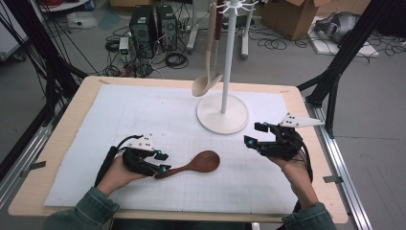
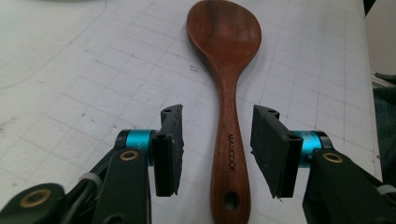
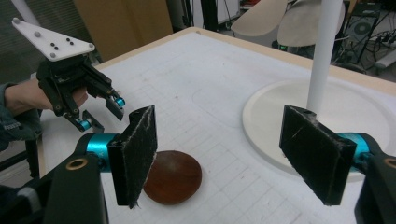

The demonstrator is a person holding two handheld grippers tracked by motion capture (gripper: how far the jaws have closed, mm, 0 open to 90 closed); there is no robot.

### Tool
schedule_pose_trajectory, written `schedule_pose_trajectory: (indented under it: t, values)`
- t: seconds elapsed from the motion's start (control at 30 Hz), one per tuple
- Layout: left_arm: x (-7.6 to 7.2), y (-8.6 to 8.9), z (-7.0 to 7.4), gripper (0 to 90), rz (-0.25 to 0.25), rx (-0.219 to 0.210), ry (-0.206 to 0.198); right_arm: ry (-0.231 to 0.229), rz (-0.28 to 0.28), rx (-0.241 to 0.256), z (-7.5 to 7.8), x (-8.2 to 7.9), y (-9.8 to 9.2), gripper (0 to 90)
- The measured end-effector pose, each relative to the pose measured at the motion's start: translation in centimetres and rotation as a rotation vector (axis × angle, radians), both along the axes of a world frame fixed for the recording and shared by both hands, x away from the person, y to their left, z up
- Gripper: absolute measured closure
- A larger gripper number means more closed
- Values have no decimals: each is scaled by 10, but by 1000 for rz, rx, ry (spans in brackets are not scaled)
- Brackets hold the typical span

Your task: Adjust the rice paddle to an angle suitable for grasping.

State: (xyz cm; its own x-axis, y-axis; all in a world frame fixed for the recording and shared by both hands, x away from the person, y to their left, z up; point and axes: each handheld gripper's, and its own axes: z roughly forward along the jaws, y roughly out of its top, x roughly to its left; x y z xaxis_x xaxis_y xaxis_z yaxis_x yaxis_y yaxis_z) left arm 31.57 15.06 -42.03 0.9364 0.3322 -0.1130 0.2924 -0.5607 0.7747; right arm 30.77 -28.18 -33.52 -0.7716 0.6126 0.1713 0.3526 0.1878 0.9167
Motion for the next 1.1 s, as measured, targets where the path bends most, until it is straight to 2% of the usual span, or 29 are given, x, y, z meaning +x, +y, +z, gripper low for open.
schedule_pose_trajectory:
  t: [0.27,0.33,0.4,0.6,0.7,0.97,1.1]
  values:
    - [-1,-9,-11,603,-28,40,27,13,15,-10,-8,-2,4,273]
    - [-1,-10,-12,617,-36,62,26,8,17,-11,-8,-3,5,272]
    - [-1,-12,-14,624,-43,64,28,7,23,-9,-8,-4,6,273]
    - [-2,-16,-18,651,-66,106,25,12,25,-12,-10,-6,7,273]
    - [-2,-16,-18,692,-65,107,11,16,28,-9,-13,-7,7,272]
    - [-1,-16,-16,705,-60,114,3,31,39,-16,-20,-7,12,273]
    - [0,-14,-16,705,-51,101,7,34,44,-22,-24,-7,13,272]
